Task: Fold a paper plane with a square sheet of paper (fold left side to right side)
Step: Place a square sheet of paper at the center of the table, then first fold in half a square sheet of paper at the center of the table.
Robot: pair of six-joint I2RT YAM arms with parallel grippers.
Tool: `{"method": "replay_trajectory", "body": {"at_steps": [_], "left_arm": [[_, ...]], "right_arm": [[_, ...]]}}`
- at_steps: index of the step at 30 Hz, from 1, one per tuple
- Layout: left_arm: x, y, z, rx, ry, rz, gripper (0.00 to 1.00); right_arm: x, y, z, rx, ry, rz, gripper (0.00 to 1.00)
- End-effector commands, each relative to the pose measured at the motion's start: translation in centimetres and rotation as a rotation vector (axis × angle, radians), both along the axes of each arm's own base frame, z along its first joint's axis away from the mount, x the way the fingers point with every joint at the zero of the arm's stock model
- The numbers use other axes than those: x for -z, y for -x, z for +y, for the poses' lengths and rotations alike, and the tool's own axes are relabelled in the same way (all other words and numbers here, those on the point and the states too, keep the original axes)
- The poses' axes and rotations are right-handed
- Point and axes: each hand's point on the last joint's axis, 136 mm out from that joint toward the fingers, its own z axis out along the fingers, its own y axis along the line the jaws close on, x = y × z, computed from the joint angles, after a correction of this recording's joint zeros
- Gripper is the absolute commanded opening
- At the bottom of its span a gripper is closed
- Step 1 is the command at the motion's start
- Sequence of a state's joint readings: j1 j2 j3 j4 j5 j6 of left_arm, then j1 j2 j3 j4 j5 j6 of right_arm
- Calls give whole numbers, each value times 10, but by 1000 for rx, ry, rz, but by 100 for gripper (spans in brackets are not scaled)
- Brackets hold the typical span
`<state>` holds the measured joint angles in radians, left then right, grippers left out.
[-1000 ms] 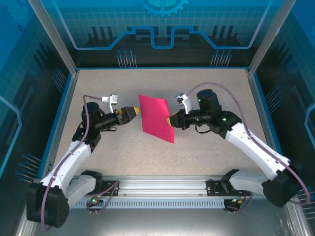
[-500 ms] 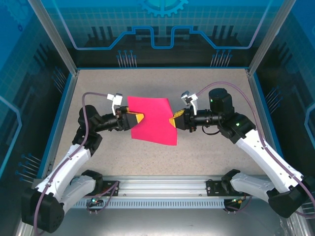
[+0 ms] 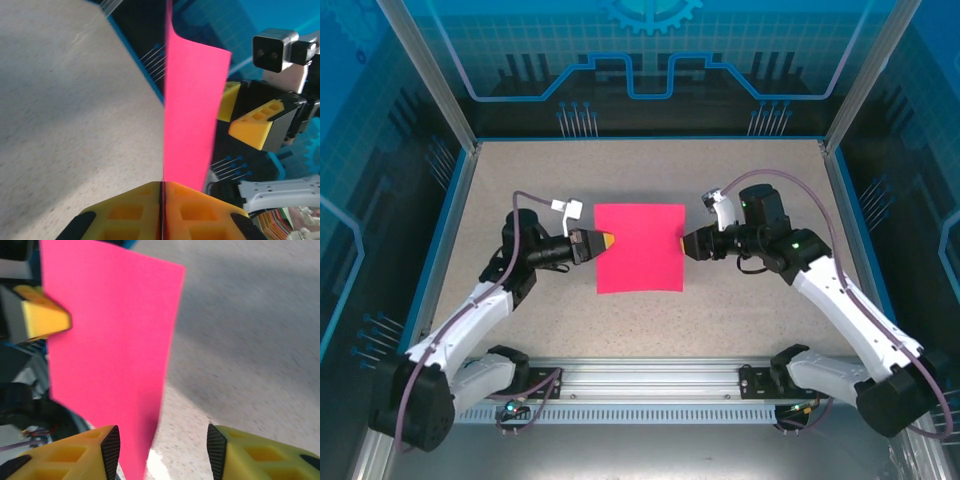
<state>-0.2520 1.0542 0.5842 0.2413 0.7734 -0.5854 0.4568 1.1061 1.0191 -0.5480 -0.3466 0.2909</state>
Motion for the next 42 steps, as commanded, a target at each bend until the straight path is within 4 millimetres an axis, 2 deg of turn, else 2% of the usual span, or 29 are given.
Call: {"method": "replay_trajectory", "body": {"at_steps": [1,4,6,8,11,17,20,21,23,26,29,34,42], "left_arm": [[53,-6,4,-35,-92,127,9],[88,-14,5,-45,-149,225,10],[113,-20,8,-62,-204,303,8],[134,-26,10,-67,-255,375,4],[145,-32,9,-60,-287,407,3],[149,-38,12,-74,-326,428,6],[147,-36,12,-70,-319,438,10],[146,-35,11,-65,-313,443,13],[142,-33,8,-53,-292,450,18],[133,-31,3,-35,-241,474,32],[121,-31,-5,-12,-168,489,42],[110,-34,-20,17,-67,520,53],[128,-41,-45,53,-60,561,61]], "right_arm": [[41,-6,-14,74,81,97,54],[64,-8,-3,73,49,166,53],[78,-10,6,77,18,211,48],[103,-7,16,87,-2,283,41],[132,-6,31,108,-14,373,32],[175,-12,65,103,19,469,23],[197,-15,69,131,54,512,23],[197,-21,74,134,49,512,23],[207,-22,74,142,75,541,22],[220,-18,69,162,128,579,22],[229,-14,61,183,168,598,23],[235,-10,52,198,206,600,23],[222,-17,63,161,138,561,24]]}}
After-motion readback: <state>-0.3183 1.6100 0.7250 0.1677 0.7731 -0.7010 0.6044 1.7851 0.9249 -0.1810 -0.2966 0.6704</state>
